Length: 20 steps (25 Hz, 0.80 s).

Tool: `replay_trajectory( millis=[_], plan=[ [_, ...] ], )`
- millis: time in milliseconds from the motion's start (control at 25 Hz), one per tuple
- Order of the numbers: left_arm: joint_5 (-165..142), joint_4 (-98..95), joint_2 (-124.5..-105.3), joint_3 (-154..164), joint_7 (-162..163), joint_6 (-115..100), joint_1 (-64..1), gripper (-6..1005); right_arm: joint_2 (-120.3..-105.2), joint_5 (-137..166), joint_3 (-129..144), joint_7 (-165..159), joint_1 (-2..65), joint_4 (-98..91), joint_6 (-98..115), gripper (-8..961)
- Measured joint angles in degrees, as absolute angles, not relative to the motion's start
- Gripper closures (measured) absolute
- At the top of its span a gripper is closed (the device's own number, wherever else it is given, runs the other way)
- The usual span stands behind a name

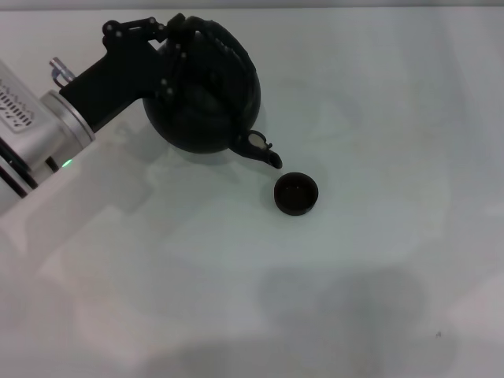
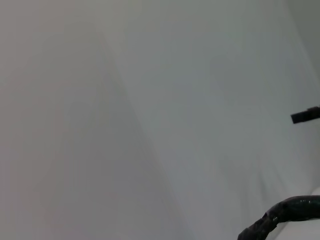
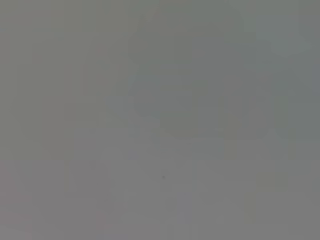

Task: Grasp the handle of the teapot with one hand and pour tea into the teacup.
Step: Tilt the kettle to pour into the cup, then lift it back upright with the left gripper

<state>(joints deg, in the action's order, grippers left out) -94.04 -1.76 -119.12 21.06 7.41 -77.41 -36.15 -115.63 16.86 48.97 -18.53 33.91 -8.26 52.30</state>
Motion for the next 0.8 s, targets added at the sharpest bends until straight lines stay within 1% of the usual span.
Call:
replay_trajectory(
  millis=[800],
  plan=[
    [-94.81,1.47,-119.43,21.45,-2.77,-76.26,-38.55,890,-115.75,16.87,48.95,-18.7,34.02,-8.1,52.29,122]
  ],
)
